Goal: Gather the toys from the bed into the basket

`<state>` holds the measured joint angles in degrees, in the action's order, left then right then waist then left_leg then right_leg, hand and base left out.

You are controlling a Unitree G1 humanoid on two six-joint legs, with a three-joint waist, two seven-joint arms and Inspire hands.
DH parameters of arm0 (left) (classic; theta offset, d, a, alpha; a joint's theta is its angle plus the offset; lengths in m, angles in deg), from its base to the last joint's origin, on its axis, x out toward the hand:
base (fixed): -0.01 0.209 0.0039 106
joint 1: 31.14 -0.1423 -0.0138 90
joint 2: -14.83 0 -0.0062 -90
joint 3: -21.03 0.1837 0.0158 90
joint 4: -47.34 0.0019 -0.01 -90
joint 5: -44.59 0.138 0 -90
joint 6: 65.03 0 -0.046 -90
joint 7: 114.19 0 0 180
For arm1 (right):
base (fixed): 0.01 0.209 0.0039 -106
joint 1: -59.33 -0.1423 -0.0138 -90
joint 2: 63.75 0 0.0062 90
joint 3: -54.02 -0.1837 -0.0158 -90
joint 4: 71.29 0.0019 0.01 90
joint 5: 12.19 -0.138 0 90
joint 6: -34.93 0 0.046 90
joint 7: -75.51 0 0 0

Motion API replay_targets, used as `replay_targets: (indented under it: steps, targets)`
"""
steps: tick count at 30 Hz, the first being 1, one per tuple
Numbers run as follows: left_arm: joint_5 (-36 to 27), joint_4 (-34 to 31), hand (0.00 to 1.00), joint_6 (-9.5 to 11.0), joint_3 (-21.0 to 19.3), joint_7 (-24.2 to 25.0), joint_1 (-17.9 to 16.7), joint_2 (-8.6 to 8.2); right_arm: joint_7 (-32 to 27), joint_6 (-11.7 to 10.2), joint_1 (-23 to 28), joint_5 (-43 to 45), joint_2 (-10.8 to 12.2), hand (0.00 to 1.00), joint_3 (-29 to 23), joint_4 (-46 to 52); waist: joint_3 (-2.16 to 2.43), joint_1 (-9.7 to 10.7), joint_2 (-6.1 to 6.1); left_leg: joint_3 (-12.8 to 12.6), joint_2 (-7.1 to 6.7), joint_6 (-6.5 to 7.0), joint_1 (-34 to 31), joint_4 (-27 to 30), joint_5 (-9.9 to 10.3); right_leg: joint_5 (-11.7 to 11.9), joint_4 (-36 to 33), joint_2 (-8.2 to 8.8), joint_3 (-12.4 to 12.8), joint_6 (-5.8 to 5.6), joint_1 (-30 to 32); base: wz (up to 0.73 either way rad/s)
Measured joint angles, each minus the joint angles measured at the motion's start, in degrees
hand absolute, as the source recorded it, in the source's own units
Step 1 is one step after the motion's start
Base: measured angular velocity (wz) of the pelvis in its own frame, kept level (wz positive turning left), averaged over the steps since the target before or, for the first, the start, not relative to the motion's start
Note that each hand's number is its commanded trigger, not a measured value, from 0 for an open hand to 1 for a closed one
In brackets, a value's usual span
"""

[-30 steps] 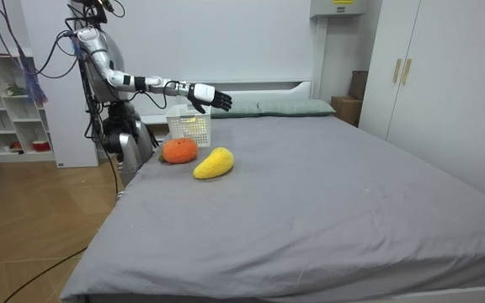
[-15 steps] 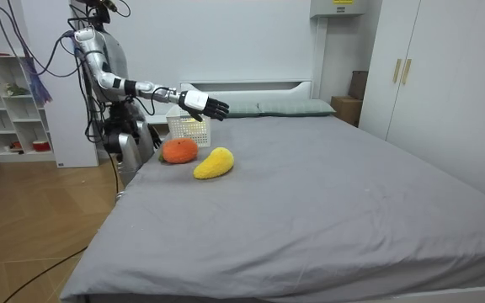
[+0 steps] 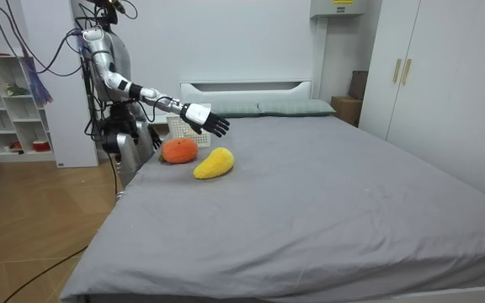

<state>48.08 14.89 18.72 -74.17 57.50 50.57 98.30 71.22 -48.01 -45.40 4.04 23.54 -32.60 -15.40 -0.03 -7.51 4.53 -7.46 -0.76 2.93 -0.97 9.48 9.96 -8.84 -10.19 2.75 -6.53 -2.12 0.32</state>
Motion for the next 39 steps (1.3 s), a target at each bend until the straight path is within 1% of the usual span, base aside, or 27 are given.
replay_targets:
  steps: [2, 4, 5, 6, 8, 11, 12, 16, 18, 21, 24, 30, 35, 36, 37, 38, 39]
  targets:
    - [-0.6, 0.09, 0.0, 0.32, 1.16, 0.02, 0.22, 0.47, -0.04, -0.5, -0.28, -0.51, -0.02, 0.0, 0.04, -1.51, -0.06, -0.2, 0.03, -0.01, 0.04, -0.02, -1.25, 0.22, -0.09, 0.04, -0.23, 0.0, -0.07, 0.07, 1.29, 0.0]
    - [-0.61, 0.39, 0.0, 0.59, 1.73, 0.02, 0.58, 0.48, -0.18, -1.38, -1.31, -0.49, -0.04, 0.0, 0.05, -3.96, -0.38, -0.39, -0.02, -0.02, 0.04, -0.04, -2.15, 0.29, -0.21, 0.04, -0.46, 0.02, -0.06, 0.07, 2.29, 0.0]
    - [-0.75, 0.71, 0.0, 0.77, 2.2, 0.03, 1.0, 0.48, -0.44, -2.07, -2.56, -0.27, -0.05, 0.0, 0.05, -6.37, -0.75, -0.49, -0.03, -0.02, 0.04, -0.04, -2.63, 0.41, -0.24, 0.05, -0.48, 0.04, -0.09, 0.09, 2.79, 0.0]
    - [-1.0, 1.36, 0.0, 1.29, 2.54, 0.05, 1.14, 0.47, -0.64, -2.28, -3.7, -0.15, -0.05, 0.0, 0.12, -8.37, -1.03, -0.61, -0.04, -0.02, 0.05, -0.05, -3.04, 0.45, -0.25, 0.06, -0.45, 0.04, -0.13, 0.1, 3.12, 0.0]
    - [-1.82, 1.65, 0.0, 1.73, 3.42, 0.04, 1.34, 0.49, -0.73, -2.55, -4.88, -0.16, -0.05, 0.0, 0.48, -10.16, -1.03, -0.64, -0.05, 0.02, 0.05, -0.05, -3.88, 0.57, -0.25, 0.06, -0.47, 0.06, -0.19, 0.1, 3.91, 0.0]
    - [-1.85, 2.09, 0.0, 2.35, 4.43, 0.04, 1.98, 0.46, -0.81, -4.17, -5.7, -0.26, -0.05, 0.0, 0.51, -11.25, -1.06, -0.61, -0.02, 0.2, 0.04, -0.05, -5.38, 0.97, -0.25, 0.06, -0.42, 0.14, -0.78, 0.1, 5.05, 0.06]
    - [-1.73, 2.11, 0.0, 2.75, 4.47, 0.04, 2.12, 0.46, -0.81, -4.68, -6.31, -0.15, -0.05, 0.0, 0.56, -12.35, -1.06, -0.68, 0.0, 0.31, 0.05, -0.05, -5.67, 0.98, -0.25, 0.06, -0.47, 0.17, -1.38, 0.1, 5.29, 0.07]
    - [-1.76, 2.17, 0.0, 3.26, 4.83, 0.08, 2.32, 0.47, -1.06, -4.77, -8.01, -0.18, -0.16, 0.0, 1.11, -14.5, -1.1, -0.75, 0.06, 0.65, 0.04, -0.06, -6.37, 1.0, -0.26, 0.05, -0.45, 0.2, -2.16, 0.1, 5.84, 0.04]
    - [-1.82, 2.21, 0.0, 3.66, 4.98, 0.39, 2.28, 0.42, -1.07, -5.04, -9.55, -0.15, -0.2, 0.0, 1.18, -17.48, -1.23, -0.84, 0.29, 1.23, 0.03, -0.06, -6.47, 1.0, -0.26, 0.04, -0.44, 0.2, -2.53, 0.1, 5.81, 0.07]
    - [-1.94, 2.53, 0.0, 4.07, 5.02, 0.54, 2.18, 0.43, -1.27, -5.14, -11.03, -0.17, -0.31, 0.0, 1.22, -19.51, -1.37, -0.87, 0.52, 1.49, 0.03, -0.07, -6.6, 0.99, -0.27, 0.04, -0.41, 0.19, -2.93, 0.1, 5.82, 0.06]
    - [-4.44, 3.27, 0.0, 4.14, 6.39, 0.53, 2.11, 0.6, -2.26, -5.43, -13.53, -0.16, -0.66, 0.0, 2.14, -22.77, -1.45, -0.84, 0.66, 1.76, 0.01, -0.07, -6.64, 0.99, -0.27, 0.05, -0.41, 0.34, -4.46, 0.1, 5.72, 0.04]
    - [-7.95, 4.22, 0.0, 4.16, 8.43, 0.53, 1.98, 0.95, -2.66, -5.77, -13.67, -0.06, -1.02, 0.0, 2.46, -24.67, -1.48, -1.1, 0.78, 2.31, -0.05, -0.08, -6.82, 1.13, -0.27, 0.05, -0.43, 0.41, -5.23, 0.1, 5.6, 0.04]
    - [-7.83, 4.3, 0.0, 4.12, 8.7, 0.69, 1.7, 1.39, -2.68, -5.74, -13.79, 1.46, -1.41, 0.0, 2.5, -27.67, -1.6, -1.05, 0.58, 2.89, -0.06, -0.08, -7.62, 1.76, -0.27, 0.05, -0.42, 0.44, -6.01, 0.11, 5.84, 0.06]
    - [-7.82, 4.25, 0.0, 4.12, 8.7, 1.17, 1.53, 1.65, -2.68, -5.73, -13.79, 2.43, -1.48, 0.15, 2.6, -28.18, -1.63, -1.06, 0.48, 2.92, -0.05, -0.09, -7.7, 1.85, -0.27, 0.05, -0.43, 0.44, -6.19, 0.11, 5.84, 0.06]
    - [-7.82, 4.25, 0.0, 4.1, 8.7, 1.35, 1.42, 1.77, -2.68, -5.77, -13.78, 2.5, -1.48, 0.55, 2.65, -28.41, -1.64, -1.06, 0.41, 2.91, -0.04, -0.09, -7.7, 1.85, -0.27, 0.05, -0.41, 0.43, -6.21, 0.11, 5.83, 0.0]
    - [-7.81, 4.22, 0.0, 4.08, 8.7, 1.59, 1.21, 1.96, -2.68, -5.76, -13.78, 2.65, -1.49, 0.69, 2.73, -29.08, -1.62, -1.1, 0.29, 2.9, -0.04, -0.09, -7.69, 1.88, -0.27, 0.05, -0.42, 0.43, -6.25, 0.11, 5.81, 0.0]
    - [-7.76, 4.21, 0.0, 4.01, 8.7, 1.66, 1.1, 2.11, -2.68, -5.72, -13.79, 3.2, -1.56, 0.8, 3.03, -29.9, -1.64, -1.29, 0.15, 2.98, -0.04, -0.1, -7.71, 1.88, -0.26, 0.05, -0.42, 0.42, -6.26, 0.11, 5.81, 0.0]
